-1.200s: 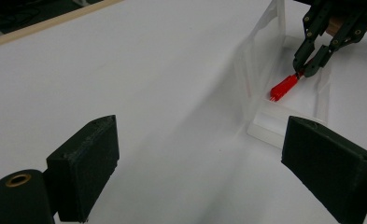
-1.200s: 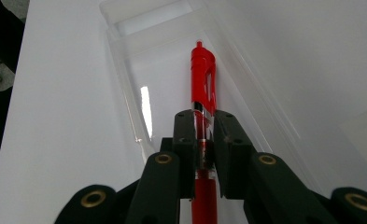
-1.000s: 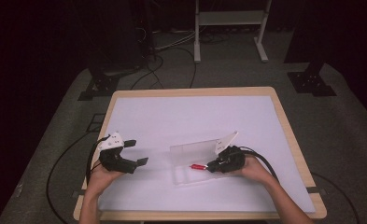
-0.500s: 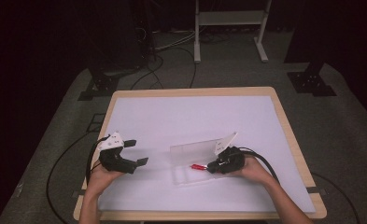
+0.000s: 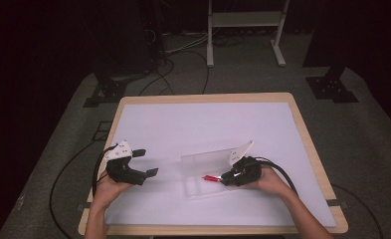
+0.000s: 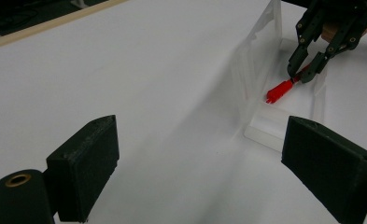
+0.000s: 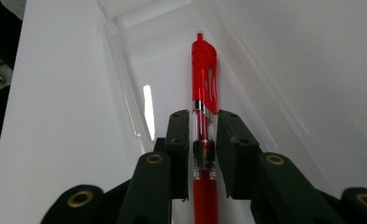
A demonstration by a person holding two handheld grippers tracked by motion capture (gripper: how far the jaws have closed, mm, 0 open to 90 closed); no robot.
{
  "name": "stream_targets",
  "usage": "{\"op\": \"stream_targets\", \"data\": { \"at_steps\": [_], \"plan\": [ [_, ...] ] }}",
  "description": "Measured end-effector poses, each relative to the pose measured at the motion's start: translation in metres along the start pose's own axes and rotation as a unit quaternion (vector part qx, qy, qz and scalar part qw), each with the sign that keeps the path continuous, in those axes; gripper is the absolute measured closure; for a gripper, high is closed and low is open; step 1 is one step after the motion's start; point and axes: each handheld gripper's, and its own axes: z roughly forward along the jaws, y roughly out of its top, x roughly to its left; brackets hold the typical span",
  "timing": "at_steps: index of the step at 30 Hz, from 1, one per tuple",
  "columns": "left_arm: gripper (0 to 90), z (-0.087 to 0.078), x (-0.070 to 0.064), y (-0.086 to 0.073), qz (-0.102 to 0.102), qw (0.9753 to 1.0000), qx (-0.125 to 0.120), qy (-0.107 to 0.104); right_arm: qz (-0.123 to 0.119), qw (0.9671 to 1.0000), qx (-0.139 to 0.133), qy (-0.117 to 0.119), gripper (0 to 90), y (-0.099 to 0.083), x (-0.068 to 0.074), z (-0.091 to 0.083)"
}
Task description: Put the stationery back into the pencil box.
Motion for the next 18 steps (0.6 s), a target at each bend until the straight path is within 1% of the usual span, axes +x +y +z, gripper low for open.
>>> {"op": "stream_targets", "data": {
  "at_steps": [2, 4, 6, 9, 10, 13, 17, 18],
  "plan": [
    [10.6, 0.000, 0.000, 0.000, -0.001, 1.0000, -0.001, 0.001, -0.001, 1.0000, -0.002, 0.000, 70.1, 0.000, 0.000, -0.002],
    [10.5, -0.001, 0.000, 0.000, -0.001, 1.0000, -0.002, 0.001, 0.002, 1.0000, -0.008, -0.002, 69.2, 0.000, -0.001, -0.005],
    [10.5, -0.002, -0.001, 0.000, -0.001, 1.0000, -0.003, 0.001, 0.009, 0.9998, -0.018, -0.004, 67.2, 0.000, -0.001, -0.009],
    [10.5, -0.002, -0.001, 0.000, -0.001, 1.0000, -0.002, 0.001, 0.008, 0.9996, -0.025, -0.009, 64.2, -0.001, -0.002, -0.015],
    [10.5, -0.002, 0.000, 0.000, -0.001, 1.0000, -0.003, 0.001, 0.014, 0.9994, -0.029, -0.011, 64.1, -0.001, -0.002, -0.017],
    [10.5, -0.002, 0.000, 0.000, 0.000, 1.0000, -0.002, 0.001, 0.020, 0.9988, -0.040, -0.017, 62.1, -0.002, -0.002, -0.022],
    [10.5, -0.002, 0.001, -0.001, -0.002, 1.0000, -0.005, 0.000, 0.029, 0.9986, -0.037, -0.023, 59.7, -0.005, -0.003, -0.026],
    [10.5, -0.002, 0.002, -0.002, -0.003, 1.0000, -0.001, 0.001, 0.026, 0.9987, -0.035, -0.027, 59.5, -0.006, -0.003, -0.027]
  ]
}}
